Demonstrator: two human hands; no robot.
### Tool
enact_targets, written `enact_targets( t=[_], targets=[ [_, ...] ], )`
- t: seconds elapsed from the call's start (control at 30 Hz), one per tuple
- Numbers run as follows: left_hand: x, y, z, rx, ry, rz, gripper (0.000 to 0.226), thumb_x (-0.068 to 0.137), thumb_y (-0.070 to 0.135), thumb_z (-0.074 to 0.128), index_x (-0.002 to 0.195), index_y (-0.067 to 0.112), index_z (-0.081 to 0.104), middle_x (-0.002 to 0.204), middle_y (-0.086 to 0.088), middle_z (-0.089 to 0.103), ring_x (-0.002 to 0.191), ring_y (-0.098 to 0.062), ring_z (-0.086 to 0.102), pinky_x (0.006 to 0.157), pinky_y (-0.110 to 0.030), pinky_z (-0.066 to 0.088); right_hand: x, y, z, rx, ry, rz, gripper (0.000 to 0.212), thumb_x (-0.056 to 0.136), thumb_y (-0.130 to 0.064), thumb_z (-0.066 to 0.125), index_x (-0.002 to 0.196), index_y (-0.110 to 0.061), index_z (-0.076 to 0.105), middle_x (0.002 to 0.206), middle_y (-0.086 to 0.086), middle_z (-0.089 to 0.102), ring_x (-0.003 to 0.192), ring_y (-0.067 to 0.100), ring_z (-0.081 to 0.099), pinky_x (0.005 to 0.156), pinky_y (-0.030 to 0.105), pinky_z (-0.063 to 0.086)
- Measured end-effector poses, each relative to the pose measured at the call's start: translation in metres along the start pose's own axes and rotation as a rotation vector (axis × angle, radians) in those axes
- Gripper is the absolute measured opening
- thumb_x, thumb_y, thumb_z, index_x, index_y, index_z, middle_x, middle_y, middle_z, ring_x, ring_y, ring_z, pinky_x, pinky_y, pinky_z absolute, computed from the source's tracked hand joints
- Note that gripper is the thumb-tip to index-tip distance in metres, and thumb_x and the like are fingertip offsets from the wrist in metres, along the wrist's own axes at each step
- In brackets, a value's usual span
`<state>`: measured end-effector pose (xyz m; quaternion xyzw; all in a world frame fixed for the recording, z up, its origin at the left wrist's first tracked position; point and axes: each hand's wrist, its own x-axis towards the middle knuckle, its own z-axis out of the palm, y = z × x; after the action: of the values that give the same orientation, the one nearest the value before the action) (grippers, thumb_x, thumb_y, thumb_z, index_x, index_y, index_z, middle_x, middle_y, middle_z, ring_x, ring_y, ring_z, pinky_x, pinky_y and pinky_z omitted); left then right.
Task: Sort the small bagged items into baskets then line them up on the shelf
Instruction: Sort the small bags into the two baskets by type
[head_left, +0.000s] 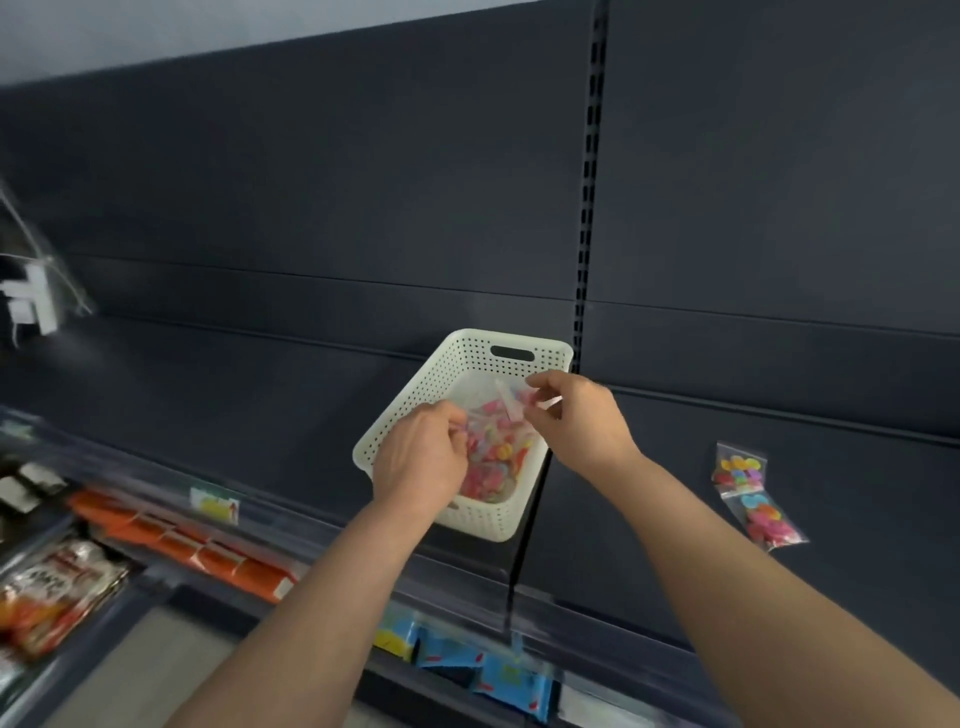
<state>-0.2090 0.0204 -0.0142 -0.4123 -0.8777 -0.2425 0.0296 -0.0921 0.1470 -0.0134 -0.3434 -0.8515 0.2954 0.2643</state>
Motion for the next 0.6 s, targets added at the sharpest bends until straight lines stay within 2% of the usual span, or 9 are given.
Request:
enact_targets(
  t=[0.13,0.27,0.37,0.5,0.6],
  targets=[
    [0.004,0.011,0.001,-0.065,-0.005,0.07,0.018,0.096,0.023,0.057,0.111,0.028,0.065,0.109,0.012,0.066,0.096,-0.01,0.062,0.078,-0.032,0.054,-0.003,0.006,-0.001,0.039,0.024,0.041,0.031,0.092,-0.015,0.056,0.122,-0.019,0.062,0.107,-0.007,0.063,0.078,0.004,0.057,0.071,0.015,0.042],
    [0.009,0.043,0.011,-0.138,-0.009,0.179,0.016,0.096,0.022,0.056,0.106,0.029,0.066,0.104,0.013,0.066,0.096,-0.009,0.06,0.078,-0.03,0.051,-0.026,0.039,-0.023,-0.15,0.074,0.157,0.025,0.091,-0.016,0.055,0.11,-0.026,0.067,0.107,-0.008,0.068,0.096,0.013,0.062,0.079,0.028,0.051],
    [0.012,0.077,0.025,-0.153,-0.055,0.264,0.02,0.096,0.02,0.053,0.109,0.029,0.066,0.106,0.014,0.065,0.099,-0.01,0.059,0.075,-0.025,0.044,-0.051,0.069,-0.05,-0.328,0.086,0.29,0.023,0.09,-0.019,0.055,0.105,-0.03,0.068,0.106,-0.01,0.067,0.098,0.015,0.063,0.074,0.027,0.049],
    [0.01,0.12,0.056,-0.145,-0.19,0.365,0.022,0.096,0.018,0.052,0.109,0.027,0.067,0.108,0.011,0.067,0.105,-0.013,0.059,0.081,-0.028,0.047,-0.082,0.099,-0.083,-0.476,0.122,0.394,0.015,0.084,-0.034,0.065,0.099,-0.033,0.068,0.106,-0.009,0.065,0.099,0.016,0.058,0.073,0.027,0.045],
    [0.006,0.146,0.08,-0.106,-0.305,0.388,0.022,0.096,0.02,0.051,0.11,0.028,0.066,0.105,0.01,0.068,0.103,-0.013,0.059,0.078,-0.029,0.048,-0.096,0.116,-0.098,-0.579,0.015,0.468,0.028,0.079,-0.047,0.068,0.103,-0.033,0.067,0.108,-0.005,0.061,0.104,0.018,0.056,0.075,0.028,0.039]
  ],
)
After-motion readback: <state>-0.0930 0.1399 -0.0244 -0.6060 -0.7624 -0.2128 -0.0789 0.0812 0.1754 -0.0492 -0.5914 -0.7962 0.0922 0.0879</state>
